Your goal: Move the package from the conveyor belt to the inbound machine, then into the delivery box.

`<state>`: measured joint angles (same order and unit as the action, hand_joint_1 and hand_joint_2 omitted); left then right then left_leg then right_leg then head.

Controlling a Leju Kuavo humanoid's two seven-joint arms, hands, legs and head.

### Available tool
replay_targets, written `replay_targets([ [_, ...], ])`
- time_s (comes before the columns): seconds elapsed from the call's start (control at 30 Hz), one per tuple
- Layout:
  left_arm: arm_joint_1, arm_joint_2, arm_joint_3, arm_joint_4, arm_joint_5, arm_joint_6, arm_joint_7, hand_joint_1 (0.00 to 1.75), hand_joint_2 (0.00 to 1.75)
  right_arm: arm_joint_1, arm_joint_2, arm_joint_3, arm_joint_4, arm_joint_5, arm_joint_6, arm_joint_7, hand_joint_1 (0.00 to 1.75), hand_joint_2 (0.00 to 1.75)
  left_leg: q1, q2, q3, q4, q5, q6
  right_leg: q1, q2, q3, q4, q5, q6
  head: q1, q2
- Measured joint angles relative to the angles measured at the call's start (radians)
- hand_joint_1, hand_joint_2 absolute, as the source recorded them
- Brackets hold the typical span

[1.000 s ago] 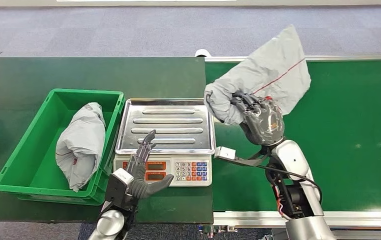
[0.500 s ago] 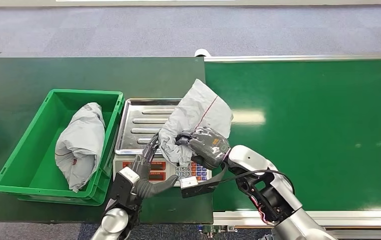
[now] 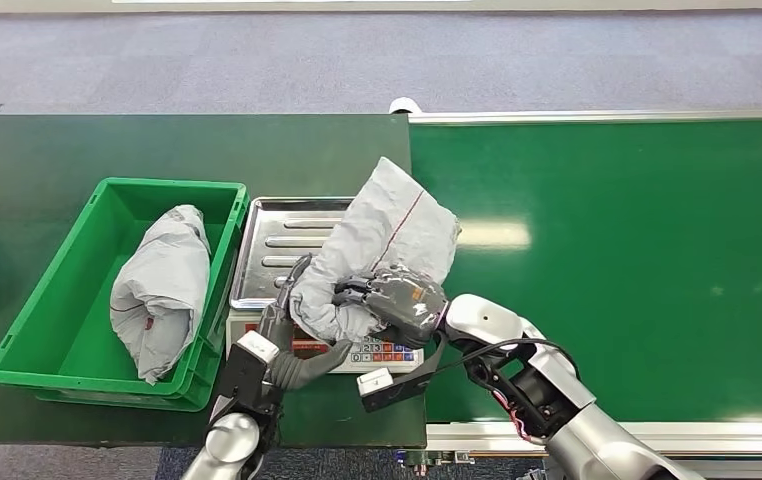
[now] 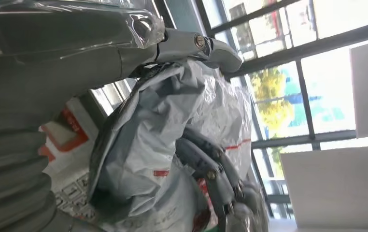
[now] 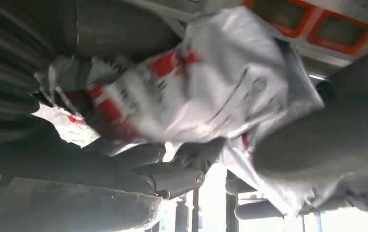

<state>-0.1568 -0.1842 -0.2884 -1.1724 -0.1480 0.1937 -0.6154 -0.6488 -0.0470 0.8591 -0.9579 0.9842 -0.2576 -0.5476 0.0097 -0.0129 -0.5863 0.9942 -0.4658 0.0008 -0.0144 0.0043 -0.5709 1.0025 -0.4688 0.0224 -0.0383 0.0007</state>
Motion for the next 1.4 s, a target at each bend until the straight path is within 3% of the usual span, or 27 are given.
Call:
replay_targets([
  [0.2,-0.005,-0.009,0.005,0.000,-0.003,0.119,-0.020,0.00,1.75,0.032,0.001,-0.006,-0.021,-0.149,0.043,-0.052,0.00,1.75,0.000,0.000,0.000,0.000,0.000,0.000,0.000,0.000,0.000,0.000,0.000,0.000,0.000,0.000],
  [0.6,-0.008,-0.014,0.019,0.000,0.014,0.142,-0.027,0.00,1.75,0.057,0.001,-0.020,-0.057,-0.183,0.050,-0.061,0.00,1.75,0.000,0.000,0.000,0.000,0.000,0.000,0.000,0.000,0.000,0.000,0.000,0.000,0.000,0.000],
  [0.73,-0.008,-0.017,0.030,0.000,0.057,0.211,-0.053,0.00,1.75,0.083,-0.001,-0.045,-0.085,-0.237,0.055,-0.073,0.00,1.75,0.000,0.000,0.000,0.000,0.000,0.000,0.000,0.000,0.000,0.000,0.000,0.000,0.000,0.000],
  [0.9,0.000,-0.023,0.064,-0.022,0.105,0.353,-0.081,0.00,1.75,0.163,-0.004,-0.126,-0.149,-0.348,0.081,-0.085,0.00,1.75,0.000,0.000,0.000,0.000,0.000,0.000,0.000,0.000,0.000,0.000,0.000,0.000,0.000,0.000],
  [1.07,0.024,-0.029,0.087,-0.096,0.161,0.433,-0.084,0.00,1.75,0.279,0.002,-0.234,-0.192,-0.420,0.098,-0.128,0.00,1.75,0.000,0.000,-0.001,0.000,0.000,0.000,0.000,0.000,-0.001,0.000,0.000,0.000,0.000,0.000],
  [1.27,0.038,-0.045,0.114,-0.183,0.193,0.465,-0.084,0.00,1.75,0.379,0.021,-0.360,-0.262,-0.551,0.100,-0.146,0.00,1.75,0.000,-0.001,-0.001,0.000,0.000,0.000,0.000,0.000,-0.001,0.000,0.000,0.000,0.000,0.000],
  [1.4,0.046,-0.047,0.112,-0.200,0.176,0.404,-0.084,0.00,1.75,0.443,0.032,-0.453,-0.329,-0.710,0.099,-0.148,0.00,1.75,0.000,0.000,-0.001,0.000,0.000,0.000,0.000,0.000,-0.001,0.000,0.000,0.000,0.000,0.000],
])
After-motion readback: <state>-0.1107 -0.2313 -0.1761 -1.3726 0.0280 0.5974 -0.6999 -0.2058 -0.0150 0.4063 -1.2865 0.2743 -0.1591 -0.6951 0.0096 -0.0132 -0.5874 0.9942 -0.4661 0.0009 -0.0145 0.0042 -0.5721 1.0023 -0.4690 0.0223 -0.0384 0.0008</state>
